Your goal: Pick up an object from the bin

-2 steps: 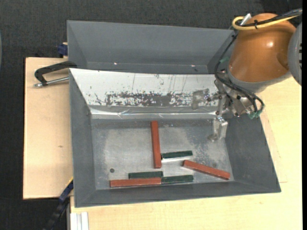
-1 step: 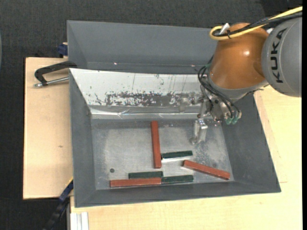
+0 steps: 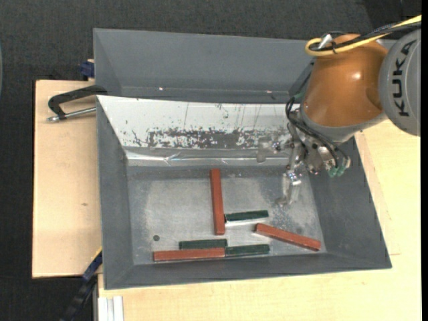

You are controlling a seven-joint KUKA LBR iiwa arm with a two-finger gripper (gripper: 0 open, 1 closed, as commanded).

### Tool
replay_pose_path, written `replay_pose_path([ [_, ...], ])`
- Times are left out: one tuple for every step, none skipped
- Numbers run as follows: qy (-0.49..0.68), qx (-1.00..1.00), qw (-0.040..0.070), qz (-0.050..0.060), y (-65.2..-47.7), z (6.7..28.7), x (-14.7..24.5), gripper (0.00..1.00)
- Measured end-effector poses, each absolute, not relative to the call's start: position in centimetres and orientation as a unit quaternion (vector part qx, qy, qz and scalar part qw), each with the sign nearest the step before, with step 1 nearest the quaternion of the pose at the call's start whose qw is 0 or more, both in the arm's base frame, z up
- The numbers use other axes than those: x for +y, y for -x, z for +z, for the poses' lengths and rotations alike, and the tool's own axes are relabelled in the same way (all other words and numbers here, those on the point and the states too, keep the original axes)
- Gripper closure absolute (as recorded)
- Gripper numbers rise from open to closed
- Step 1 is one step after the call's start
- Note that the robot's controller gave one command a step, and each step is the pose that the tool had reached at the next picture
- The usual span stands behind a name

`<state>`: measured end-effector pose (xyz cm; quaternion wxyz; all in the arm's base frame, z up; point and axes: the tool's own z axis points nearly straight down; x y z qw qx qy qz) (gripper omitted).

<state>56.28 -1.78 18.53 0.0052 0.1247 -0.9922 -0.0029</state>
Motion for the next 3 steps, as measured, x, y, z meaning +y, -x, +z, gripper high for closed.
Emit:
replay_pose_path([
  [-0.114, -0.994, -0.004, 0.002, -53.9, 21.9, -2.4, 0.00],
  [-0.022, -1.000, -0.003, 0.000, -55.8, 22.4, -3.1, 1.00],
  [-0.018, -1.000, -0.004, 0.000, -56.1, 22.5, -3.4, 1.00],
])
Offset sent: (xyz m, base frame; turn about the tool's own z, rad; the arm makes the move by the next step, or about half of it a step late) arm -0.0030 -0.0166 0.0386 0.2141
